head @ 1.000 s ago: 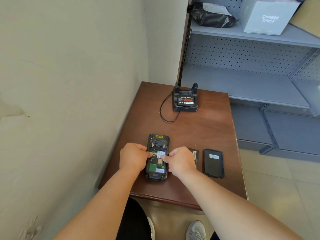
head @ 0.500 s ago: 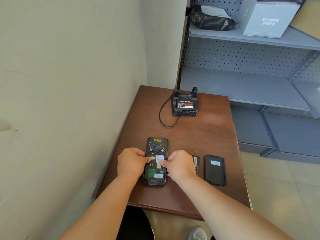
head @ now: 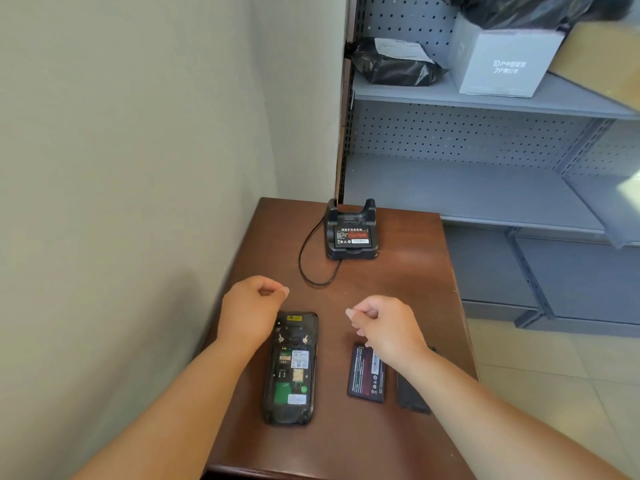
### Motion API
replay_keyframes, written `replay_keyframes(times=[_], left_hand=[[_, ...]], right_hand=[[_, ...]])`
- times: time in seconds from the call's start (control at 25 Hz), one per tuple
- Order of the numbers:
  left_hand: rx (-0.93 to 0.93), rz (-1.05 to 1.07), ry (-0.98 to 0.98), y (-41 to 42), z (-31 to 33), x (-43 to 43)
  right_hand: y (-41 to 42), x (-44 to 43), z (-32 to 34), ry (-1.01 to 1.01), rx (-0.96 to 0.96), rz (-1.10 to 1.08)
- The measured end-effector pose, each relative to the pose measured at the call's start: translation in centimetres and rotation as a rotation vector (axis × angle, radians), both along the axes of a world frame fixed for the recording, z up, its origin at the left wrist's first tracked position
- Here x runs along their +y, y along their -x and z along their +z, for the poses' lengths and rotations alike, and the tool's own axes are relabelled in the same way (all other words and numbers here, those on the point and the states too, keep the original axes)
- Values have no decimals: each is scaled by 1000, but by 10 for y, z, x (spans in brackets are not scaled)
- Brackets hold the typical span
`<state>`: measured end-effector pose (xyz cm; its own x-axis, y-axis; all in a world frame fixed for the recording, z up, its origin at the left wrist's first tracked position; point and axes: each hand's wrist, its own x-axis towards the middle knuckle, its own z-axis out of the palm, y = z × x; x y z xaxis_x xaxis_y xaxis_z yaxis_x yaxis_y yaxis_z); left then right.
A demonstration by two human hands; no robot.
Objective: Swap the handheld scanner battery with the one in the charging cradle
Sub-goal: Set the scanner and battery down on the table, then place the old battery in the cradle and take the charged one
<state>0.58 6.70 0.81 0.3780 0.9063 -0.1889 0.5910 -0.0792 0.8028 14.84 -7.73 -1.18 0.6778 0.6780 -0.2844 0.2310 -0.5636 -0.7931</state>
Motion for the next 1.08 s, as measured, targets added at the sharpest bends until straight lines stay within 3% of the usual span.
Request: replay_keyframes(times=[0.32, 0.52, 0.84, 1.08], left_hand=[[32, -226, -140, -82, -2, 12], [143, -411, -343, -121, -12, 25], [343, -655, -433, -159, -27, 38], [474, -722, -507, -175, -21, 46]], right_hand=[[-73, 15, -9, -50, -96, -126], [-106, 36, -17, -64, -95, -231], [-130, 62, -44, -88, -99, -187], [-127, 70, -50, 34, -266, -141]])
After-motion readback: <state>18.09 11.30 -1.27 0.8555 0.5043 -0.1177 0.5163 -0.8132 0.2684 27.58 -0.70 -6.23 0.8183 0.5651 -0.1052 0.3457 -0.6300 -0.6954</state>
